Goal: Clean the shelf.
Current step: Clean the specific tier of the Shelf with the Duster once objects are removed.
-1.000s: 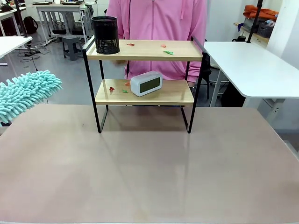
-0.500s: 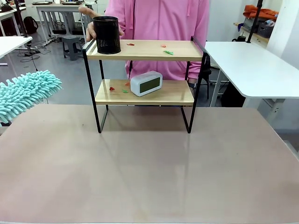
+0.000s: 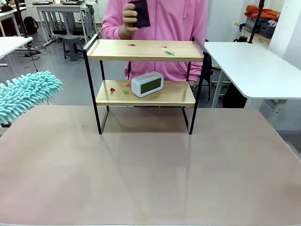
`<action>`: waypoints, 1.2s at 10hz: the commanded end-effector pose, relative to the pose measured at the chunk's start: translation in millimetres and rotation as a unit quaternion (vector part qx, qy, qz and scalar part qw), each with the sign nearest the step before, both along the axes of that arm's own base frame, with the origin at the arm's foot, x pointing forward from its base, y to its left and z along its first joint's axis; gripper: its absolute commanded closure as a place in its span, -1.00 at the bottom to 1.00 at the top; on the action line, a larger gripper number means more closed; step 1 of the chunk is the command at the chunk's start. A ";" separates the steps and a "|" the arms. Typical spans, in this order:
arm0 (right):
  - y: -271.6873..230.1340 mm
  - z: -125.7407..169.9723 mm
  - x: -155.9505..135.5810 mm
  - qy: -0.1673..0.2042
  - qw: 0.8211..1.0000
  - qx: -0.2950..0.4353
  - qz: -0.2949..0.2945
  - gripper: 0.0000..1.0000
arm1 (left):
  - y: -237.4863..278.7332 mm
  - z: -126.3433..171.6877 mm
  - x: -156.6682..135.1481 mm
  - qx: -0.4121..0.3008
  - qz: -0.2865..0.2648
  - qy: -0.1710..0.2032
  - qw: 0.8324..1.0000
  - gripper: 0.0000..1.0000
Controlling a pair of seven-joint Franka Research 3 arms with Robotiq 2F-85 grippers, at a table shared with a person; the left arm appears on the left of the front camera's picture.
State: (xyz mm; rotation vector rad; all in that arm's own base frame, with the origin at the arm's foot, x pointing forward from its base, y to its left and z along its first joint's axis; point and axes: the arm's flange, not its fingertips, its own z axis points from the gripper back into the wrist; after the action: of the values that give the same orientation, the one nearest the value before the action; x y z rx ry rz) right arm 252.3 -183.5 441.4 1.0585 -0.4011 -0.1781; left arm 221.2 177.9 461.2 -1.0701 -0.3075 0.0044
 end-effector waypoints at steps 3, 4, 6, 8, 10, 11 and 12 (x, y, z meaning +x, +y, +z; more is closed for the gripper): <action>1.4 0.7 2.9 -0.018 1.000 0.006 0.001 -1.00 | -2.9 101.9 0.2 0.055 0.107 -0.027 0.992 0.74; 1.4 0.7 2.9 -0.018 1.000 0.006 0.001 -1.00 | -12.2 139.8 8.2 0.084 0.125 -0.023 0.988 0.74; 1.4 0.7 2.9 -0.018 1.000 0.006 0.001 -1.00 | -44.0 188.6 17.1 0.080 0.061 -0.013 0.995 0.74; 1.4 0.7 2.9 -0.018 1.000 0.006 0.001 -1.00 | -96.3 236.2 27.5 0.075 0.068 0.009 0.995 0.74; 1.4 0.7 2.9 -0.018 1.000 0.006 0.001 -1.00 | -147.7 247.8 29.8 0.115 0.124 0.003 0.986 0.74; 1.4 0.7 2.9 -0.018 1.000 0.006 0.001 -1.00 | -110.3 238.1 26.9 0.091 0.065 0.005 0.994 0.74; 1.4 0.7 2.9 -0.018 1.000 0.006 0.001 -1.00 | -110.3 238.1 26.9 0.091 0.065 0.005 0.994 0.74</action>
State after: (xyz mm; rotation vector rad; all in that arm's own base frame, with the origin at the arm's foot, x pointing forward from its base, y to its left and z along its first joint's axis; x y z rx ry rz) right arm 252.3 -183.1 441.6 1.0574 -0.4001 -0.1771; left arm 251.8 47.1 706.3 -0.8413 -0.3634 0.1246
